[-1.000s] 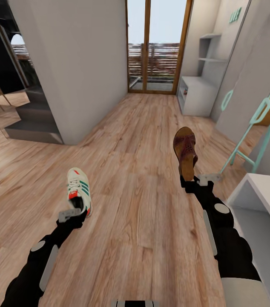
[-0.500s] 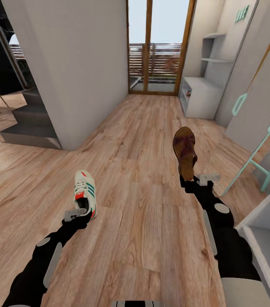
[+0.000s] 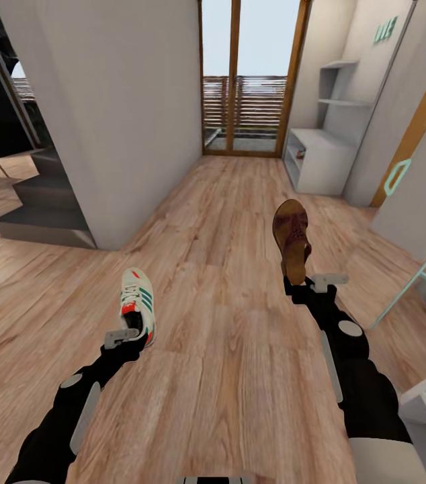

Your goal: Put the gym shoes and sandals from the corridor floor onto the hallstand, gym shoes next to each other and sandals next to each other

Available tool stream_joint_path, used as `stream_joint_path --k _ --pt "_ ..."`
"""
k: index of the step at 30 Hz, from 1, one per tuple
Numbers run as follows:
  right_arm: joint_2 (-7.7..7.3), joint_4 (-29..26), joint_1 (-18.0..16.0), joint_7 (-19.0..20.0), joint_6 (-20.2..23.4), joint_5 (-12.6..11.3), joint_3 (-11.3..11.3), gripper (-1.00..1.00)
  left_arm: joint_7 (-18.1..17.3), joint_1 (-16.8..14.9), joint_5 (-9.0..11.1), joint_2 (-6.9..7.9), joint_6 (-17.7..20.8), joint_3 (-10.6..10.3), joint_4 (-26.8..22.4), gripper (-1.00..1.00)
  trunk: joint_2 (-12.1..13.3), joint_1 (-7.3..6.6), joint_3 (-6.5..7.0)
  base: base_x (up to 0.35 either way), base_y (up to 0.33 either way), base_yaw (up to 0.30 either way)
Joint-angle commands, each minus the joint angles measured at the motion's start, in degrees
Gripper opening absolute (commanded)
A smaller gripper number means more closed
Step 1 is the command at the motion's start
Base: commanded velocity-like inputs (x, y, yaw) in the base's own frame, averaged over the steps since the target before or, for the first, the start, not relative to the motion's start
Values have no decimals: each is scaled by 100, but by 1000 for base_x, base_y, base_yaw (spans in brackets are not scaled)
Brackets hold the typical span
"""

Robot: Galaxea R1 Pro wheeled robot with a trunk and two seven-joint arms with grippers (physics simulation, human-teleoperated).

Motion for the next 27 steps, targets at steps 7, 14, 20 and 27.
stream_joint_path --k 7,14,20,27 --pt "7 -15 -3 53 39 42 -15 -100 -20 -2 66 -1 51 -165 1 -100 -2 2 11 316 171 -18" --pt "7 -4 -4 53 37 46 -11 -100 -20 -2 65 -1 51 -183 -1 -100 -2 2 15 316 166 -120" --pt "2 -1 -4 51 33 47 -4 -100 -20 -2 64 -1 51 -184 -1 -100 -2 2 34 316 165 -243" --pt "4 0 -4 49 33 47 -3 -100 -20 -2 63 -1 51 -184 2 -100 -2 2 67 316 164 -237"
